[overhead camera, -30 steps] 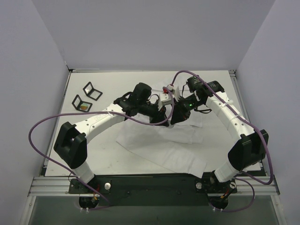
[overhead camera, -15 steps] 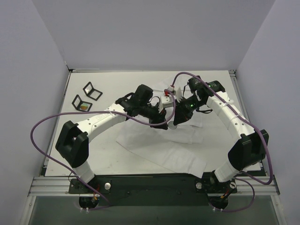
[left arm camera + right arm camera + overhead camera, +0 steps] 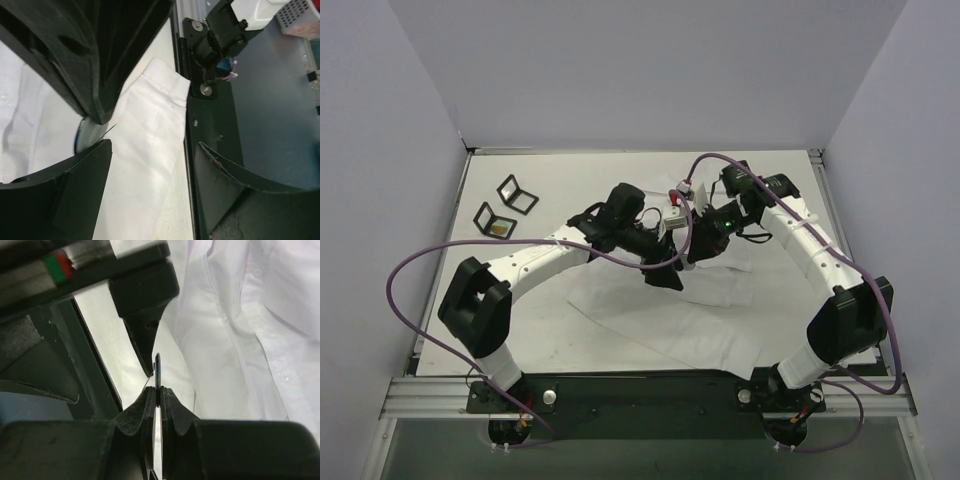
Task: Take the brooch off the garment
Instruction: Close the brooch.
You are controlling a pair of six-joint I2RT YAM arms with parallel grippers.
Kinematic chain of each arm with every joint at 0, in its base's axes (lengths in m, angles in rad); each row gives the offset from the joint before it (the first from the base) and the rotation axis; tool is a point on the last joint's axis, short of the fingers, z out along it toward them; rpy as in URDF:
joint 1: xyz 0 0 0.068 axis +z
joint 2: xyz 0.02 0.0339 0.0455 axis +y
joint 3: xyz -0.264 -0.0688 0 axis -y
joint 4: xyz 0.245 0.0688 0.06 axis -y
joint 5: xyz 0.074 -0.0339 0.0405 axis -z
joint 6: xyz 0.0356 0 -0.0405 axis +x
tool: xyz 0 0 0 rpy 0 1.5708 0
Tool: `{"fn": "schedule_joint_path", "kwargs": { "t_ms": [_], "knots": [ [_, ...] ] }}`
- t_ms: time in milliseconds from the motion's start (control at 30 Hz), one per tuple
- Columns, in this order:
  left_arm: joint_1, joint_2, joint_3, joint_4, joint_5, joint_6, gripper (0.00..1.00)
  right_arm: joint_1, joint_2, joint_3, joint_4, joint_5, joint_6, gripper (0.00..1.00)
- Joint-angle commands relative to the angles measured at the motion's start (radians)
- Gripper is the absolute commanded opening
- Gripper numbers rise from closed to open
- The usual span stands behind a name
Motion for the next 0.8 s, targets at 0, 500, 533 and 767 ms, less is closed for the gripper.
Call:
{"fn": "schedule_joint_path", "kwargs": {
  "t_ms": [0,500,533,767],
  "knots": [
    [0.038,-0.028,-0.037,0.13,0.101,-0.055,0.77,0.007,-0.063,0.013,0.045,-0.163,0.001,0.0],
    [0.164,-0.056,0.029,0.108,0.247,-0.041,0.83,-0.067,-0.072,0.018,0.004,-0.346,-0.059,0.0],
    [0.164,-0.054,0.026,0.145,0.249,-0.079,0.86,-0.07,-0.071,0.018,-0.001,-0.373,-0.065,0.0],
    [0.164,-0.027,-0.074,0.53,0.286,-0.406,0.93,-0.087,-0.034,0.022,-0.007,-0.444,-0.082,0.0]
  ]
}}
